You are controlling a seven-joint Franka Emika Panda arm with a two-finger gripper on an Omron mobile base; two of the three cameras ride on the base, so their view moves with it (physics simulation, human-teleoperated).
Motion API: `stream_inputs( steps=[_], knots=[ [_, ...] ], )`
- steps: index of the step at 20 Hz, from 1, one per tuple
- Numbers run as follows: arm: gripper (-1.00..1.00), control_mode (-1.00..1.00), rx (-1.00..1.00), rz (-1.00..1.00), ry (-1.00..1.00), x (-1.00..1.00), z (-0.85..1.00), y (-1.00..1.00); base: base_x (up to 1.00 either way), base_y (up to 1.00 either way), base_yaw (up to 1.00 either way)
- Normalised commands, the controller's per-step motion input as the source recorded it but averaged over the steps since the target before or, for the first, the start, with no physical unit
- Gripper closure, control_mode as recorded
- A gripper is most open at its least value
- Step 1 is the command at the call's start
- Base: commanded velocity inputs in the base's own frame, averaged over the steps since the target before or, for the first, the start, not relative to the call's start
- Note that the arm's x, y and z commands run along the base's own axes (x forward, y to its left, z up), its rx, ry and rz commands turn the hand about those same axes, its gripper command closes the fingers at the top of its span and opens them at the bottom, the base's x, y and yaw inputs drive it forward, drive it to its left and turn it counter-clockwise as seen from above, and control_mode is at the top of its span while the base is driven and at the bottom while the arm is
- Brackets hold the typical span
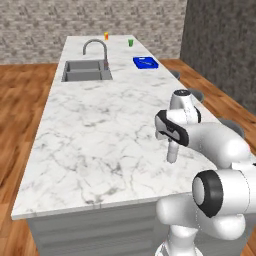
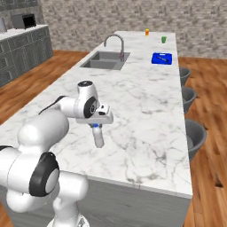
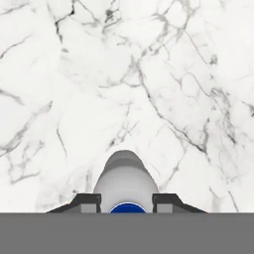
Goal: Place the drinks on the dining counter in a tight cluster.
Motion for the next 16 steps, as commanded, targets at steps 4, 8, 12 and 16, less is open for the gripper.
stream_inputs(
  steps=[4, 8, 12, 16],
  knots=[
    [1.0, -1.0, 0.0, 0.0, 0.0, 0.03, -0.25, 0.0, 0.0, 0.0, 0.0],
    [1.0, -1.0, 0.0, 0.0, 0.0, 0.0, -0.43, 0.0, 0.0, 0.0, 0.0],
    [1.0, -1.0, 0.0, 0.0, 0.0, 0.02, -0.38, 0.0, 0.0, 0.0, 0.0],
    [1.0, -1.0, 0.0, 0.0, 0.0, 0.0, -0.3, 0.0, 0.0, 0.0, 0.0]
  ],
)
